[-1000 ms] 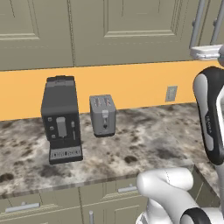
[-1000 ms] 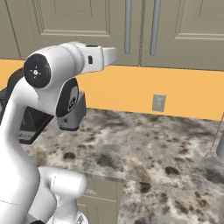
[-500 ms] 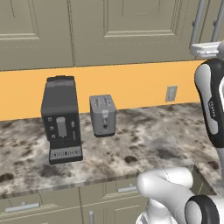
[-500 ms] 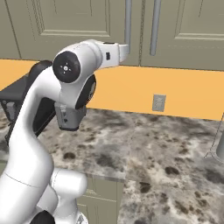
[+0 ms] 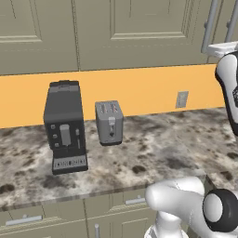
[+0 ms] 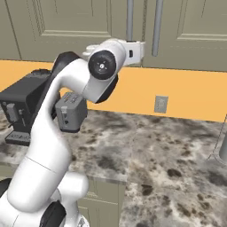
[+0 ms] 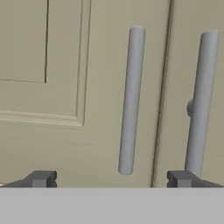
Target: Open the cabinet, retrieve the rolling pin, and place it next to the meat on the cutting board to prepare for tenderizing.
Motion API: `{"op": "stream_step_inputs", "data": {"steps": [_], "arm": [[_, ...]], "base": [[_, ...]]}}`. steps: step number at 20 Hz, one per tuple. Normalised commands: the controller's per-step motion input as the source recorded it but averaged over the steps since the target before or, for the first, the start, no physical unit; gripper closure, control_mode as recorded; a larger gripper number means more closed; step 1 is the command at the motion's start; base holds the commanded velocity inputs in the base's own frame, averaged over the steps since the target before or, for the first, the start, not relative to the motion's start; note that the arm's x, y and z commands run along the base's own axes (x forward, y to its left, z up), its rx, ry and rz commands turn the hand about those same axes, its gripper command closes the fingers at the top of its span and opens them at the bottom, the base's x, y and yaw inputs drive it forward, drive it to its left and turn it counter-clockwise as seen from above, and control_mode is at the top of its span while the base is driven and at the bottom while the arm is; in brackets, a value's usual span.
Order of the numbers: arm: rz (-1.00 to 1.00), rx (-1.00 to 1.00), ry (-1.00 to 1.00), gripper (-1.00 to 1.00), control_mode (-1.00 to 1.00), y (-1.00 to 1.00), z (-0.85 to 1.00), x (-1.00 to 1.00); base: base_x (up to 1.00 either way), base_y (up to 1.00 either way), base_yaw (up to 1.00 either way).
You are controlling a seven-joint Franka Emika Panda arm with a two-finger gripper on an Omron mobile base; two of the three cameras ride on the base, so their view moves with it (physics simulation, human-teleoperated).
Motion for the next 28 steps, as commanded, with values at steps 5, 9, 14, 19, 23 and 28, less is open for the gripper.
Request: {"op": "stream_step_inputs", "data": {"steps": [5, 9, 14, 19, 23, 28], "arm": [[0.02, 0.00, 0.00, -1.00, -1.00, -0.07, 0.00, 0.50], [0.00, 0.00, 0.00, -1.00, -1.00, 0.00, 0.00, 0.55], [0.00, 0.00, 0.02, -1.00, -1.00, 0.00, 0.00, 0.62], [0.00, 0.00, 0.02, -1.00, -1.00, 0.00, 0.00, 0.62], [0.00, 0.00, 0.04, 1.00, -1.00, 0.00, 0.00, 0.65], [0.00, 0.00, 0.06, 1.00, -1.00, 0.00, -0.03, 0.60]], "base": [[0.00, 0.00, 0.00], [0.00, 0.00, 0.00], [0.00, 0.00, 0.00], [0.00, 0.00, 0.00], [0.00, 0.00, 0.00], [0.00, 0.00, 0.00]]}}
